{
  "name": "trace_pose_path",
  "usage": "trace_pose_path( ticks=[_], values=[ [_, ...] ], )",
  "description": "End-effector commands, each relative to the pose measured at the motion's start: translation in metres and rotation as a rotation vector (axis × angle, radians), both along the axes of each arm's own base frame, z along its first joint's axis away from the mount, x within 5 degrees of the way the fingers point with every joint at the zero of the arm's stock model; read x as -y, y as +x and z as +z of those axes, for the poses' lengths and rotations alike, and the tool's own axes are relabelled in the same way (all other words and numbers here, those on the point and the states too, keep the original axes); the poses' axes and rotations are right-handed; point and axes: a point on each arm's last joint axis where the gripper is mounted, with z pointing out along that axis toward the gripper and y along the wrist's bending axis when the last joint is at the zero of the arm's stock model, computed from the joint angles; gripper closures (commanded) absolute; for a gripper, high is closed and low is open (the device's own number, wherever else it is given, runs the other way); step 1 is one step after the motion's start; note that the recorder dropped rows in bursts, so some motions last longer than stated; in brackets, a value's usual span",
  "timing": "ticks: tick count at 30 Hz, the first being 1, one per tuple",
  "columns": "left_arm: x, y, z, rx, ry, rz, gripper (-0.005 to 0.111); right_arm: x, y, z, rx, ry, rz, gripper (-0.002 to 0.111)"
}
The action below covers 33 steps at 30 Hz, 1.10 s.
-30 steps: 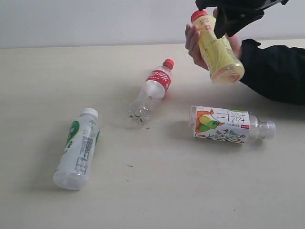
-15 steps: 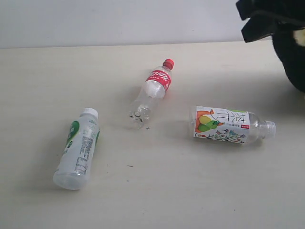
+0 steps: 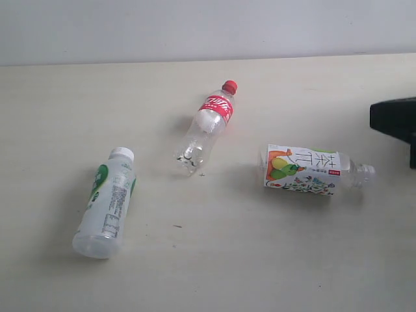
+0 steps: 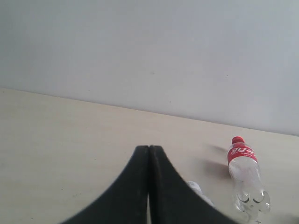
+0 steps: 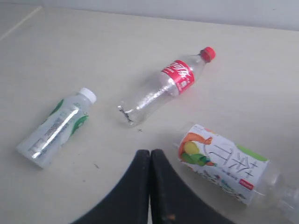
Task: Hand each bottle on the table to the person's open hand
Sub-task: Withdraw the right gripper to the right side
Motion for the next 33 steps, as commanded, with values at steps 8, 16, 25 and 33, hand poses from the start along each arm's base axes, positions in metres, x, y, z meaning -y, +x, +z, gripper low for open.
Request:
trace_pose_path(
  ticks=[8, 16, 25, 33],
  values=[
    [0.0, 0.0, 0.001, 0.01, 0.004, -0.004, 0.107, 0.005, -0.044, -0.044, 0.277, 0.168, 0.077, 0.108],
    [0.0, 0.0, 0.001, 0.01, 0.004, -0.004, 0.107, 0.026, -0.049, -0.073, 0.361, 0.121, -0.12, 0.108],
    [0.0, 0.0, 0.001, 0.01, 0.004, -0.004, 0.107, 0.028, -0.06, -0.087, 0.419, 0.105, -0.104, 0.108],
    [0.0, 0.0, 0.001, 0.01, 0.004, -0.004, 0.107, 0.03, -0.059, -0.092, 0.42, 0.098, -0.125, 0.108]
  ],
)
